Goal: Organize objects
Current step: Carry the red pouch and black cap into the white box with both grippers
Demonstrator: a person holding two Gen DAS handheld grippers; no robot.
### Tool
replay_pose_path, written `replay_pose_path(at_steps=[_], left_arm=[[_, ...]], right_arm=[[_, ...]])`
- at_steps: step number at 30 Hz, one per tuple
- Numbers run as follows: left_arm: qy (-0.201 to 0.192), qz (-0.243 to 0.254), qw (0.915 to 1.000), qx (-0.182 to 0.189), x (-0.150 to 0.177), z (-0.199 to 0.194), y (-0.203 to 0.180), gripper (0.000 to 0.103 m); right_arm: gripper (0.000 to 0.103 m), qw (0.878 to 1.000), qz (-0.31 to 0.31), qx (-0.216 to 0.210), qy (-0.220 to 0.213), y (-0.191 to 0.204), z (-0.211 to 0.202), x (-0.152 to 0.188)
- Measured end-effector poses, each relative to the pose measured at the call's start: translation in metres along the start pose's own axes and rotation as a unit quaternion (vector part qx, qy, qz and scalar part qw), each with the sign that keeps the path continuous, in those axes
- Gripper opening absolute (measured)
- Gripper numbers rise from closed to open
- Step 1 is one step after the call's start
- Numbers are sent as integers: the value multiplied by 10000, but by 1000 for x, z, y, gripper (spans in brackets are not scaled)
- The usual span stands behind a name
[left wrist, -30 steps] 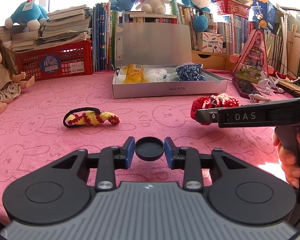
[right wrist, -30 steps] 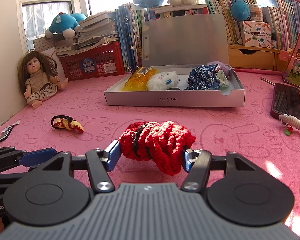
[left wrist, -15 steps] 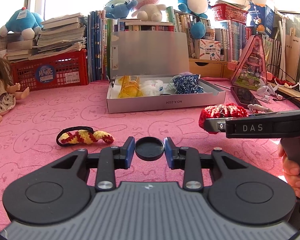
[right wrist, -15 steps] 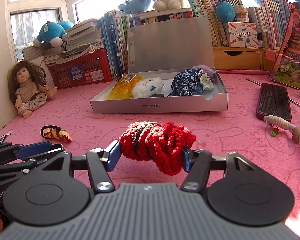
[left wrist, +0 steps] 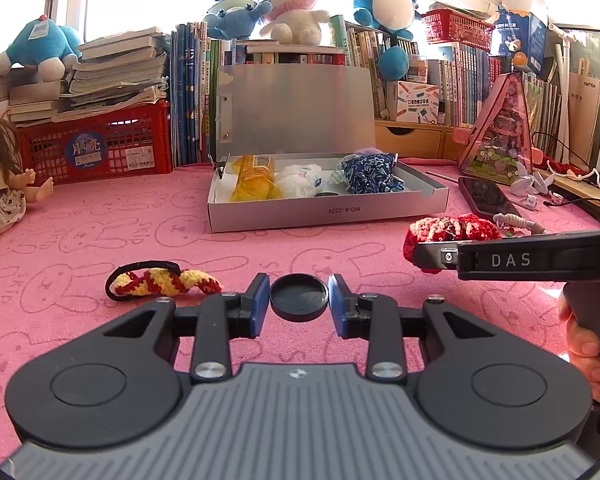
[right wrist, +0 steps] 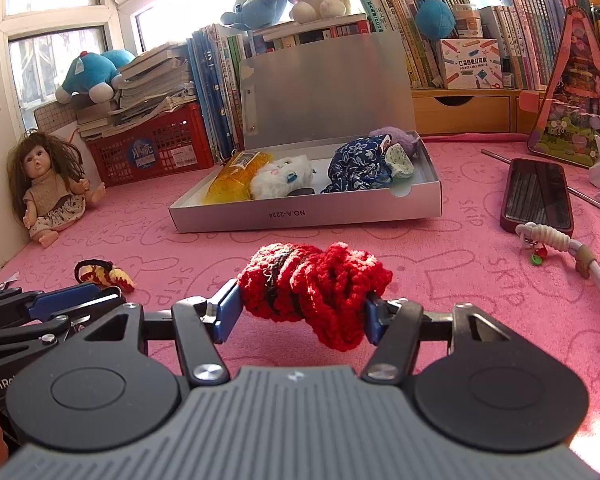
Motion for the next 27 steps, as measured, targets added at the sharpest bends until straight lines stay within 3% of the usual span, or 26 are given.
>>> replay_pose_path(at_steps=[27], left_arm=[[-211, 190, 9996, 45, -36, 26, 1, 38]], right_arm=[[63, 9996, -7, 158, -220, -9, 3, -23]])
Point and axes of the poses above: each gripper's, at about its wrist camera, not at the fingertips, and z roughly the way its jaws point, y to its left, x to its underside, the point moved 2 cm from there along z, roughly the way its jaws point, and after that the axes turned 2 degrees about x, right-handed, at the moved point
